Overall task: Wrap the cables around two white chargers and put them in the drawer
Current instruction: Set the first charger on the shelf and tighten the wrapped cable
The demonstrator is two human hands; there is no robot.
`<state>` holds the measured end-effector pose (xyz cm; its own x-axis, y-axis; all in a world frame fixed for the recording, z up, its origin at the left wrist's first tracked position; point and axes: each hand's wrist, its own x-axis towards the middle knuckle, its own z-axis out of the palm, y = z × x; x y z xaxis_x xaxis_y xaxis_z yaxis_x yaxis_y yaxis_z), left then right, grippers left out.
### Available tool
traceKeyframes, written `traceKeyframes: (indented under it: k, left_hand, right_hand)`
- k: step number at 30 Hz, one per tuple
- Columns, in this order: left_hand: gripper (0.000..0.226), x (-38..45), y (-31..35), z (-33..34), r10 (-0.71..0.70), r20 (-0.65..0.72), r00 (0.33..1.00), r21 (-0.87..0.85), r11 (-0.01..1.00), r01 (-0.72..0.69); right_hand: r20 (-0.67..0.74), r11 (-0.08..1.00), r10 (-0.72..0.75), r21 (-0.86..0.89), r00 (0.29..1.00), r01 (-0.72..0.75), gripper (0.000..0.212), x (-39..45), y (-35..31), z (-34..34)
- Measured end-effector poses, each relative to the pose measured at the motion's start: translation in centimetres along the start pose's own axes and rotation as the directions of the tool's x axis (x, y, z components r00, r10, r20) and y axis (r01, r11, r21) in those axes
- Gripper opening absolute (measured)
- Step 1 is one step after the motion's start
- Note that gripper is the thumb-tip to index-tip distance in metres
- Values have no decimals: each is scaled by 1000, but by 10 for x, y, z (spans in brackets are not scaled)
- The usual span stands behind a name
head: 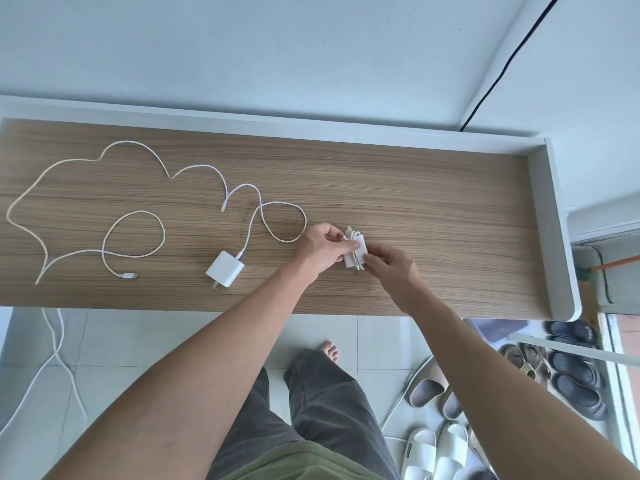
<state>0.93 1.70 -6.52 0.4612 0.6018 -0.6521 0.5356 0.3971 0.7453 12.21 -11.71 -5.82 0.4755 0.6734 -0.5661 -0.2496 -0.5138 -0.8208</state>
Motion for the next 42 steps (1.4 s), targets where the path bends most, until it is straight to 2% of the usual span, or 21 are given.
traceKeyframes:
  k: [2, 6, 9, 12, 15, 21, 24, 27, 30, 33, 34, 38, 42]
  left_hand:
    - [33, 0, 4, 0, 2, -2, 1000, 36, 999, -2]
    - [57, -3, 12, -2, -4, -27, 1000, 104, 995, 7]
    - [54, -8, 15, -3, 9, -67, 998, 168, 986, 2]
    - [57, -8, 11, -5, 14, -86, 996, 188, 982, 3]
    - [65, -4, 3, -2, 6, -102, 995, 180, 984, 13]
    - [54, -7, 9, 12, 39, -129, 991, 299, 954, 2]
    - [54, -6, 9, 16, 65, -130, 989, 325, 946, -19]
    - [55, -4, 6, 17, 71, -123, 990, 306, 951, -30]
    - [51, -3, 0, 15, 58, -73, 996, 187, 981, -44]
    - [22, -6, -6, 11, 65, -12, 998, 71, 995, -63]
    - [19, -7, -7, 9, 70, 2, 998, 54, 996, -70]
    - [26, -9, -13, 4, 70, 19, 997, 3, 998, -70]
    - [32, -9, -15, 2, 57, 13, 998, -20, 998, -57]
  right_hand:
    - [22, 994, 16, 105, 1000, -18, 26, -2, 0, 0]
    - [69, 971, 48, 229, 996, -63, 25, -1, 2, 6]
    - [124, 956, 61, 278, 990, -94, 27, -2, 1, 14]
    - [110, 969, 36, 238, 993, -61, 29, -4, 2, 17]
    - [59, 992, 19, 125, 998, -26, 28, -5, 2, 14]
    - [-48, 996, 24, -82, 999, -28, 24, -9, 3, 3]
    - [-66, 993, 21, -115, 998, -28, 22, -10, 6, -1]
    - [-80, 978, -27, -208, 996, 10, 22, -5, 11, -1]
    - [-105, 953, -61, -301, 993, 27, 23, -2, 15, 0]
    - [-129, 972, -43, -235, 991, 12, 24, -1, 15, 1]
    - [-139, 978, -36, -206, 990, 6, 25, -2, 15, 2]
    - [-186, 991, -1, -130, 983, -23, 31, -4, 13, 4]
    - [-190, 991, 12, -130, 982, -38, 29, -7, 10, 5]
